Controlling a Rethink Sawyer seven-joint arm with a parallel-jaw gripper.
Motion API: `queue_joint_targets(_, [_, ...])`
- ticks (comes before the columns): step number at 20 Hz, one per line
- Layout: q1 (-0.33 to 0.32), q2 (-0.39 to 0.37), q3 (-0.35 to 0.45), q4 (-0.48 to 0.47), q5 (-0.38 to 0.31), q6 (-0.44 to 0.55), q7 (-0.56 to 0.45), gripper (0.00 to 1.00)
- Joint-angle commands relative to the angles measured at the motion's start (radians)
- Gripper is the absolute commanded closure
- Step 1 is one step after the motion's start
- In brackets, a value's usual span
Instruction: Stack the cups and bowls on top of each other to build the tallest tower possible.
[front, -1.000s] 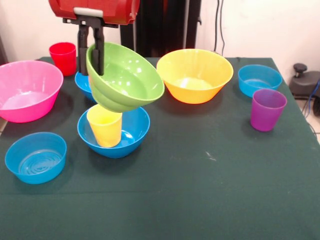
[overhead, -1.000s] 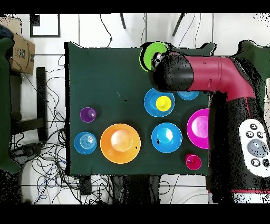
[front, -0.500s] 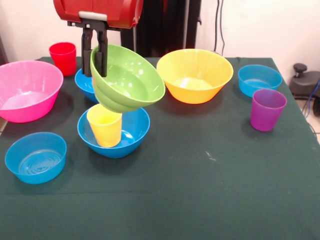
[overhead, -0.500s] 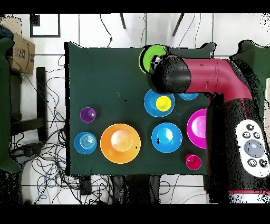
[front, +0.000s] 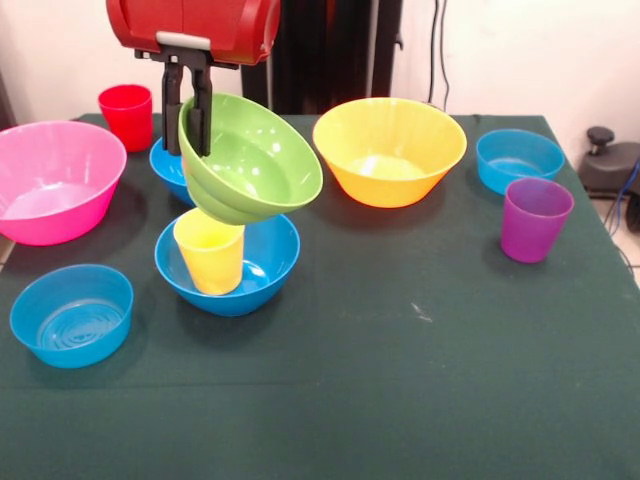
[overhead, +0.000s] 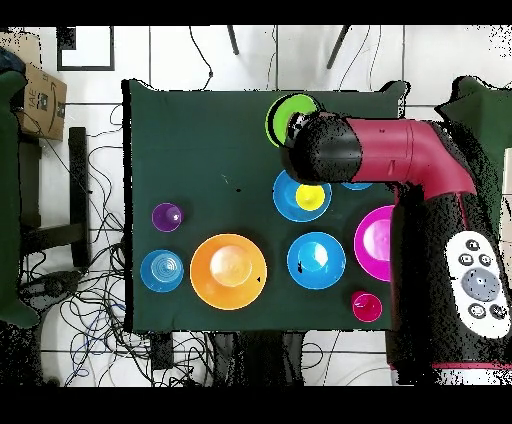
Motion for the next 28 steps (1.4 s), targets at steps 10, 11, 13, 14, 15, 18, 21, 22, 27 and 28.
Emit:
queue_joint_targets(10, [0.022, 0.012, -0.035, 0.095, 0.012, -0.029, 0.062, 1.00])
queue_joint_targets(11, [0.019, 0.010, -0.033, 0.094, 0.015, -0.023, 0.055, 1.00])
queue_joint_targets(13, [0.012, 0.006, -0.028, 0.091, 0.020, -0.011, 0.041, 1.00])
queue_joint_targets(14, [0.009, 0.006, -0.026, 0.089, 0.022, -0.008, 0.034, 1.00])
queue_joint_targets(15, [0.006, 0.008, -0.025, 0.087, 0.022, -0.008, 0.030, 1.00])
queue_joint_targets(18, [0.001, 0.014, -0.024, 0.085, 0.020, -0.012, 0.022, 1.00])
queue_joint_targets(21, [-0.002, 0.012, -0.022, 0.085, 0.022, -0.011, 0.018, 1.00])
queue_joint_targets(22, [-0.003, 0.010, -0.022, 0.085, 0.023, -0.009, 0.017, 1.00])
queue_joint_targets(27, [-0.007, 0.008, -0.018, 0.080, 0.030, 0.003, 0.006, 1.00])
queue_joint_targets(28, [-0.007, 0.006, -0.018, 0.078, 0.030, 0.005, 0.004, 1.00])
